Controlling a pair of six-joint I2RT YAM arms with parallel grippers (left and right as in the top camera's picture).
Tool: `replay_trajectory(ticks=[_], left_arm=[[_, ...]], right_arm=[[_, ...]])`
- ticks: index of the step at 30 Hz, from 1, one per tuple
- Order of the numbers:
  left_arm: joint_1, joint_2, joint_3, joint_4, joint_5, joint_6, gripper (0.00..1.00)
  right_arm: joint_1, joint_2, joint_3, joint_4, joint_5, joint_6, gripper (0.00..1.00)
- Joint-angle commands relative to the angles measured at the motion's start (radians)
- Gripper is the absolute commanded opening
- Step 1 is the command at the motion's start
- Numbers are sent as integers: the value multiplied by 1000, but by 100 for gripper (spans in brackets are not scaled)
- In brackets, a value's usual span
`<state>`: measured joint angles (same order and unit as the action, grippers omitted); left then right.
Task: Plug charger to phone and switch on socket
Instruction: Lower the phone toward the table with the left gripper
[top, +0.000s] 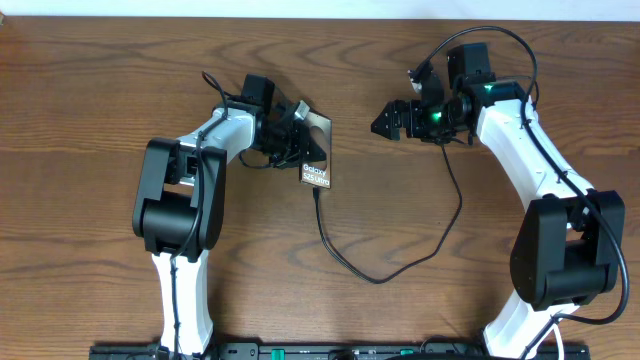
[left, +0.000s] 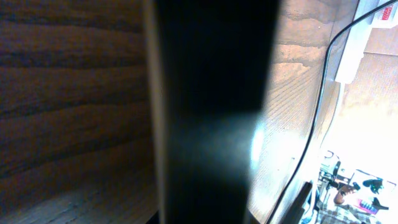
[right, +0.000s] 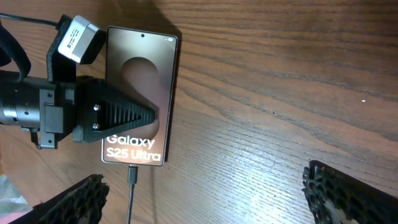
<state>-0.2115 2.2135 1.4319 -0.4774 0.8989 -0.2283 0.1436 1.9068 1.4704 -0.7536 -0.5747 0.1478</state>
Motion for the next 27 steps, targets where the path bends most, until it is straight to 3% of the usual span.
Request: replay_trajectory(ticks=[1,16,17,27], left_arm=[[2,-10,-8,-5,-22,18,8],[2,-10,-8,-13,-60,18,17],[2,-10,-8,-13,-60,18,22],[2,-10,-8,-23,-85,18,32]], right_arm=[[9,-18,7,-2,1,-16,99],[9,-18,7,-3,1,-16,99],[9,-18,7,-3,1,-15,99],[9,-18,7,-14,1,-20,99]])
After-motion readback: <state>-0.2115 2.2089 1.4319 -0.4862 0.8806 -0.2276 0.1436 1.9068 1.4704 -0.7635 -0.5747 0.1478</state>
